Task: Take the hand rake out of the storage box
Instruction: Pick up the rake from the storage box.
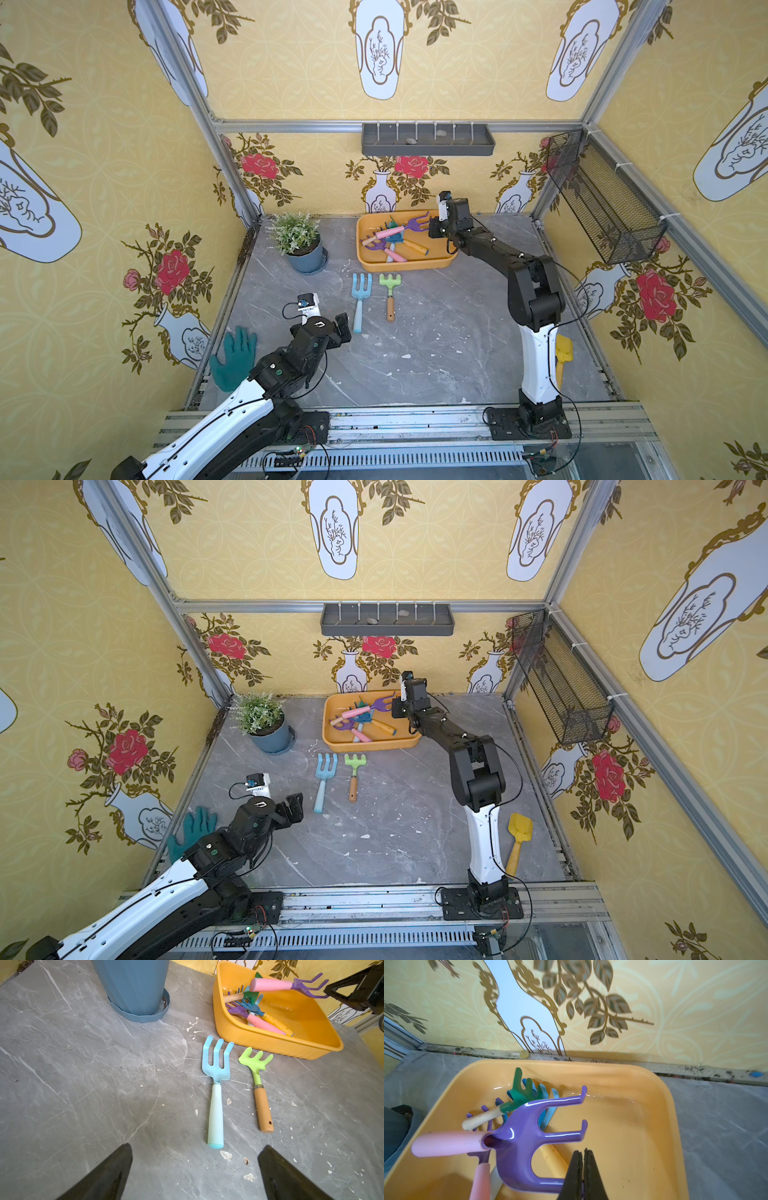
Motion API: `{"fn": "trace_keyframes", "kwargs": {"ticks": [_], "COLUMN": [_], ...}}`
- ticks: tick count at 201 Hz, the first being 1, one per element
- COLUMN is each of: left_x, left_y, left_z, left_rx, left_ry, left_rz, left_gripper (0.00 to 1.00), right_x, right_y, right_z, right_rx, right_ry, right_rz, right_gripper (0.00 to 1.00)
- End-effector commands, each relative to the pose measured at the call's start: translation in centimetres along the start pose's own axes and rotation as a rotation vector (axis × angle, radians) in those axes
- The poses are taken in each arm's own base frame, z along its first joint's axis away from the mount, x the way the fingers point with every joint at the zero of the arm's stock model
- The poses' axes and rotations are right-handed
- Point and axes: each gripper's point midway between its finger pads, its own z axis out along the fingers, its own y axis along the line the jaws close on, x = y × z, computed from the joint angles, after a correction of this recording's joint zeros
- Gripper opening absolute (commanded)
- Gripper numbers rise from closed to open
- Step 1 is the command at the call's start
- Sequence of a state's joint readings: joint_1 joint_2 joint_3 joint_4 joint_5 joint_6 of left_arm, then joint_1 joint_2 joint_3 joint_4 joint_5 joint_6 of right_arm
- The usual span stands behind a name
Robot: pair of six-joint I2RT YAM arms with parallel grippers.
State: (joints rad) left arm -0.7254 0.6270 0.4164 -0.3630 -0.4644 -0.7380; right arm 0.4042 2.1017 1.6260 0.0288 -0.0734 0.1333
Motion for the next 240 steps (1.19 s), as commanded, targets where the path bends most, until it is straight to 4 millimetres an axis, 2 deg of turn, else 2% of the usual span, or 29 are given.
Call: {"fn": "trace_keyframes", "kwargs": {"ticks": [1,33,61,100,136,156,185,210,224,240], "left_x": [-0.3,-0.8,-1.2,-1.5,-1.8,-1.9,-2.1,-1.8,-1.5,-1.2], "left_y": [-1.0,-2.6,-3.9,-5.5,-6.7,-6.8,-6.8,-6.5,-6.3,-6.3], "left_z": [-0.3,-1.3,-2.0,-2.8,-4.0,-4.4,-4.7,-4.4,-4.1,-3.8], "left_rx": [0.067,0.182,0.270,0.352,0.447,0.466,0.478,0.448,0.431,0.426], "left_ry": [-0.013,-0.028,-0.047,-0.032,-0.038,-0.046,-0.064,-0.049,-0.039,-0.026], "left_rz": [-0.008,-0.022,-0.032,-0.037,-0.046,-0.050,-0.025,-0.008,0.000,0.003], "left_gripper": [1.00,1.00,1.00,1.00,1.00,1.00,1.00,1.00,1.00,1.00], "right_x": [-1.7,0.8,3.5,8.2,11.0,12.3,15.3,16.0,16.3,17.4], "right_y": [1.0,2.3,3.3,4.4,6.3,7.8,10.1,11.6,11.7,11.5], "right_z": [-3.5,-8.8,-12.6,-15.6,-18.2,-19.0,-19.8,-21.3,-20.9,-19.8], "right_rx": [-0.045,-0.146,-0.228,-0.320,-0.450,-0.517,-0.594,-0.742,-0.770,-0.783], "right_ry": [-0.079,-0.056,-0.023,0.037,0.052,0.090,0.189,0.154,0.170,0.277], "right_rz": [-0.020,-0.010,0.006,-0.018,-0.092,-0.140,-0.278,-0.405,-0.447,-0.467], "right_gripper": [0.00,0.00,0.00,0.00,0.00,0.00,0.00,0.00,0.00,0.00]}}
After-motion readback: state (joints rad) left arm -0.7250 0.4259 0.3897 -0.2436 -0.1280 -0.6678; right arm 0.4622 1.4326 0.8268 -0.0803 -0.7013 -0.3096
